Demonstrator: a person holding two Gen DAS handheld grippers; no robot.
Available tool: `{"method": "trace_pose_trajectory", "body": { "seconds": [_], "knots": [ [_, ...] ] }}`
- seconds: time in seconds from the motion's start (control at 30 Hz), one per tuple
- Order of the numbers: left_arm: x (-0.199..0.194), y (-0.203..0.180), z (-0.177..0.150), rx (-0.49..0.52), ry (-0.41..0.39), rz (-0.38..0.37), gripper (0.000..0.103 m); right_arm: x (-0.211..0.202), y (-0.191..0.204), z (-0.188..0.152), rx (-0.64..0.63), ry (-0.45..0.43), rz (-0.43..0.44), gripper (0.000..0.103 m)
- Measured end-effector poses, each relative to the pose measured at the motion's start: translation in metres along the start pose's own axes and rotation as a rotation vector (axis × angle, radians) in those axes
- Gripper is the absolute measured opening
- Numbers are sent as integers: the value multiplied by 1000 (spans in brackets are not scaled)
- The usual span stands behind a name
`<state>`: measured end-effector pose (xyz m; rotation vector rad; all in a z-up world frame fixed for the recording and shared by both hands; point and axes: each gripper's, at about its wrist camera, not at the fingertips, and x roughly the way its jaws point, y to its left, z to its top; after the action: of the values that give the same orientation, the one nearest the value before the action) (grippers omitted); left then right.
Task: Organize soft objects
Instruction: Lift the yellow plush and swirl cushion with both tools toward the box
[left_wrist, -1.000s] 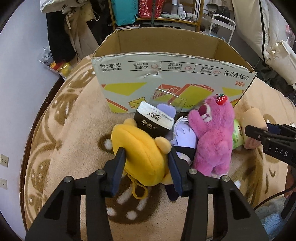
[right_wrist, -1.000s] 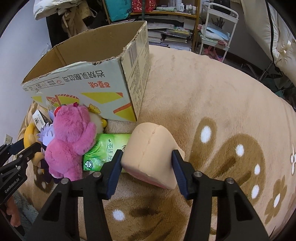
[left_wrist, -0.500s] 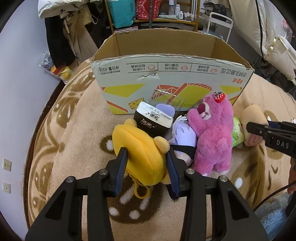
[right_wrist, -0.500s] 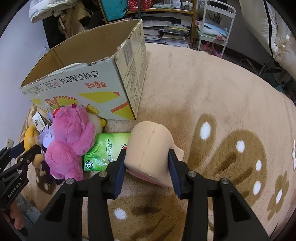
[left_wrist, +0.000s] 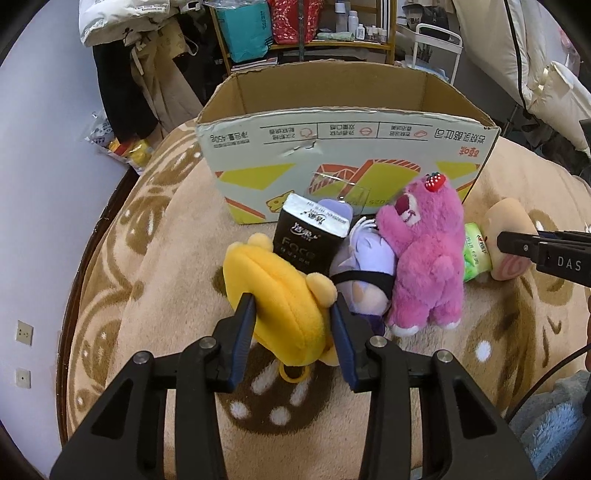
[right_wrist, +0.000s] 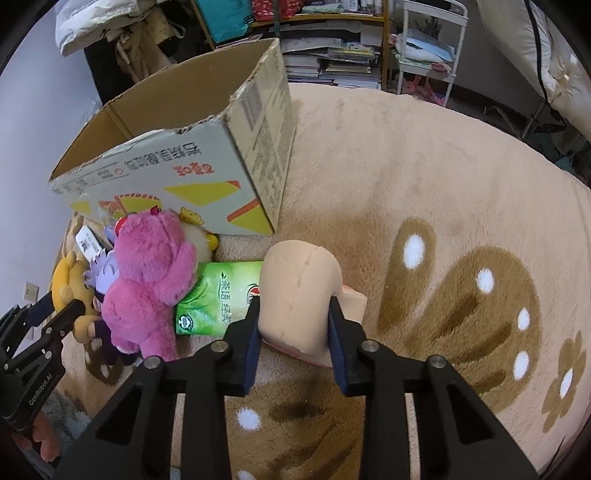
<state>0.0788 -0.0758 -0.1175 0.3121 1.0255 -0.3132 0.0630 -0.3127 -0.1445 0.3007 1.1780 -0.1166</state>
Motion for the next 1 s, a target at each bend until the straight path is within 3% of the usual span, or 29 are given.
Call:
{"method": "trace_pose_trajectory", "body": {
  "seconds": [0.3,0.77,1.0],
  "knots": [
    [-11,5,-3,-15,-28,21,39,-12,-4,-6,34,15,15,30],
    [-54,12,-9,-42,-154,58,40,-81,22,-18,-33,-252,67,30],
    [-95,10,-14,-41,-298,66,39,-115,37,-20,-93,-385,86,30]
  ]
}}
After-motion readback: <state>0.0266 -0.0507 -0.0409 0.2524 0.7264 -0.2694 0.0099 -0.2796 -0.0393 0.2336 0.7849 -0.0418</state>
